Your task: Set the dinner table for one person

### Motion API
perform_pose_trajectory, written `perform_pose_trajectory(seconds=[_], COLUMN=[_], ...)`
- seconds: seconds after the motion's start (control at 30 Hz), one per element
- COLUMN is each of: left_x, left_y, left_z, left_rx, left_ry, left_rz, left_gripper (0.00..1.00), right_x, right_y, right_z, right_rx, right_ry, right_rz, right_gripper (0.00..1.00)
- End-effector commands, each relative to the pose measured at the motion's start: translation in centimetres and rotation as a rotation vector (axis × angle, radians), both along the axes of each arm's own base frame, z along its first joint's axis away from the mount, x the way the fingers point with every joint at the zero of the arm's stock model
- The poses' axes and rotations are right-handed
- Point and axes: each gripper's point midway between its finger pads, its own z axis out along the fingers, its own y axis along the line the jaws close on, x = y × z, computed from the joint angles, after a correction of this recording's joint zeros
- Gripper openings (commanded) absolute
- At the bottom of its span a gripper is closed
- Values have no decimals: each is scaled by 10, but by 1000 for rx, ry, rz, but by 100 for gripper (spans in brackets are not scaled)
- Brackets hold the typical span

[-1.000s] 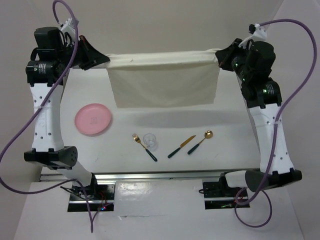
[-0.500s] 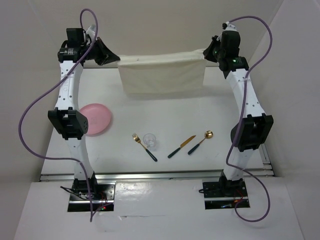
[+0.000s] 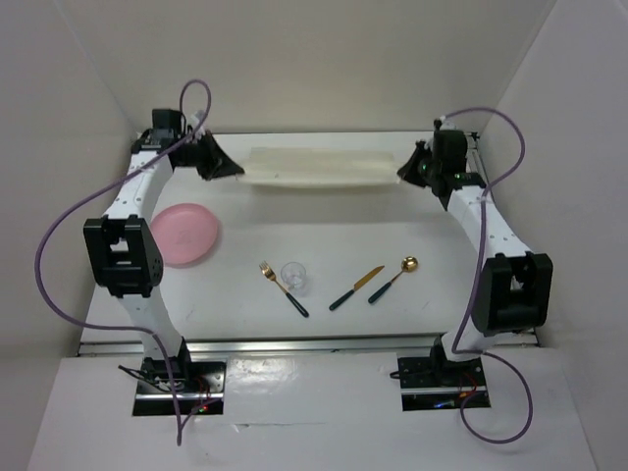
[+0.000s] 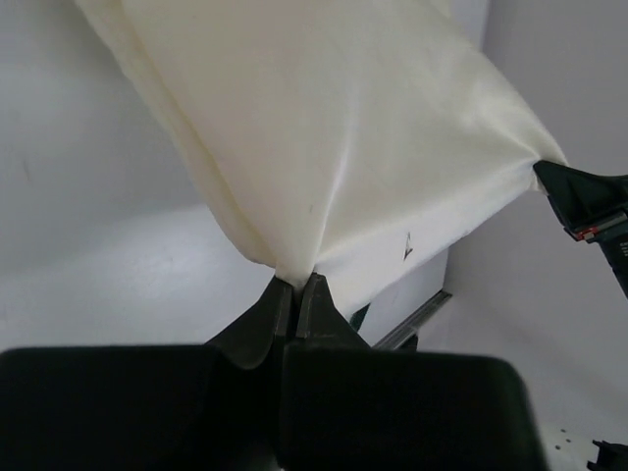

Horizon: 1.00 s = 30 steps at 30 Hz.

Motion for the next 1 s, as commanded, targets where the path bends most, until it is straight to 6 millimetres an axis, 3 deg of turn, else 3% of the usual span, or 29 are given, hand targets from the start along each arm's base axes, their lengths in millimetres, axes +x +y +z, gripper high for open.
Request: perform_pose_trajectory(seconds=[0.0,0.03,0.07,0.1,0.13,0.17,0.3,0.33,0.4,0.47,0.5,0.53,0.57,0.6,0.63,0.67,0.7,0.77,0.8,0.97], left_x=[-43,-62,-70,-82,-86,-88,-82,-75,-70,-65,-56,-51,-44,-40,-35,-27,-20,-14,-8,-7], left_y=[6,5,9,11,17,20,40,43,43,45,43,36,34,29,20,16,15,13,9,10], left_z=[-22,-48,-59,-70,-73,-73,-45,-33,-31,-35,-36,-47,-49,-56,-76,-79,-88,-108,-127,-172], left_rx=[82,82,115,131,171,192,282,296,291,292,301,303,307,308,320,325,355,396,404,435], left_ry=[21,105,131,189,201,212,183,147,144,158,139,150,146,158,197,199,208,257,292,388], left_rz=[1,-8,-9,-12,-3,2,83,98,106,119,120,99,106,94,69,74,80,88,87,93], left_gripper=[0,3,21,30,47,55,80,80,84,79,71,60,33,21,11,0,0,0,0,0], right_x=[-38,-54,-64,-70,-78,-83,-91,-90,-83,-74,-69,-65,-55,-53,-48,-40,-36,-26,-21,-14], right_y=[0,-1,1,-2,-7,-11,-26,-26,-23,-13,-9,-5,1,11,15,22,29,32,37,41], right_z=[-23,-53,-60,-64,-63,-65,-48,-41,-28,-33,-34,-37,-46,-52,-58,-72,-77,-92,-109,-153], right_rx=[72,69,74,64,50,39,0,2,13,45,56,67,80,69,57,59,53,57,70,64], right_ry=[39,104,127,141,149,158,120,101,59,85,88,102,131,152,164,207,220,260,309,411], right_rz=[-18,-21,-10,-26,-49,-66,-137,-137,-126,-84,-64,-43,-17,12,27,44,72,81,100,89], right_gripper=[5,22,64,77,88,100,100,100,95,72,64,52,33,26,20,17,11,9,7,1])
